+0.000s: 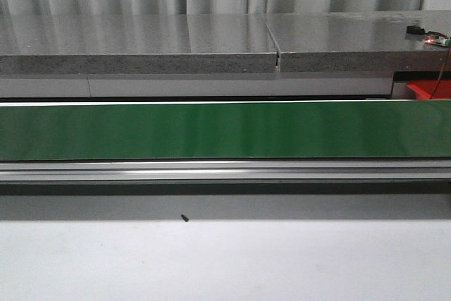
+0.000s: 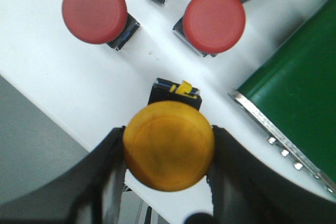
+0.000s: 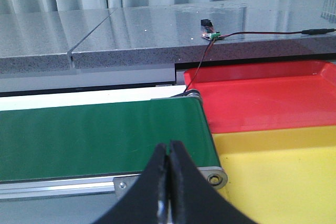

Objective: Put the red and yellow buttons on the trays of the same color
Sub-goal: 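Close the left gripper on the yellow button and lift it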

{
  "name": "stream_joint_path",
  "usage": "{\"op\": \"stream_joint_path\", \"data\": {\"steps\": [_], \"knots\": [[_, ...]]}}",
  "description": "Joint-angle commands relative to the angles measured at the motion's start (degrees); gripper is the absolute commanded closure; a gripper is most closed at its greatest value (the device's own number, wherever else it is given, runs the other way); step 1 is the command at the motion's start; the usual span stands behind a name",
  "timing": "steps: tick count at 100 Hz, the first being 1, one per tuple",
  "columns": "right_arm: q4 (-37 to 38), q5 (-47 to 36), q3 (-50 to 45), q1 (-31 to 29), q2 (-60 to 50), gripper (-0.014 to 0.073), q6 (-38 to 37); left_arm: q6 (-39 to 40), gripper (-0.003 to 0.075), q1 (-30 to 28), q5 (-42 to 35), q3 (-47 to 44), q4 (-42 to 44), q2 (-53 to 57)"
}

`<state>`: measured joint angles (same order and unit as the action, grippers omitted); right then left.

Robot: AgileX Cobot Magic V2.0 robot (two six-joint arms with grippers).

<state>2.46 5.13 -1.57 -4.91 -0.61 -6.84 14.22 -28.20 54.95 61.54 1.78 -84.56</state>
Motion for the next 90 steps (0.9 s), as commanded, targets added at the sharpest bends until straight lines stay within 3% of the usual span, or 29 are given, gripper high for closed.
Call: {"op": "stream_joint_path", "data": {"steps": [1,49,90], "knots": [[0.59,-4.29,0.83,-0.25,-1.19,0.0662,0.36,-0.19,0.0552,1.15,0.09,2.31,-0.67,4.48],[0.59,-4.29,0.83,-0.25,-1.19,0.0662,0.36,-0.19,0.0551,14.38,3.63,12.97,-1.44,0.38],[0.59,-4.29,0.83,-0.25,-1.19,0.0662,0.36,-0.27,0.0528,18.07,1.78,14.75,-1.78,-7.85]]}}
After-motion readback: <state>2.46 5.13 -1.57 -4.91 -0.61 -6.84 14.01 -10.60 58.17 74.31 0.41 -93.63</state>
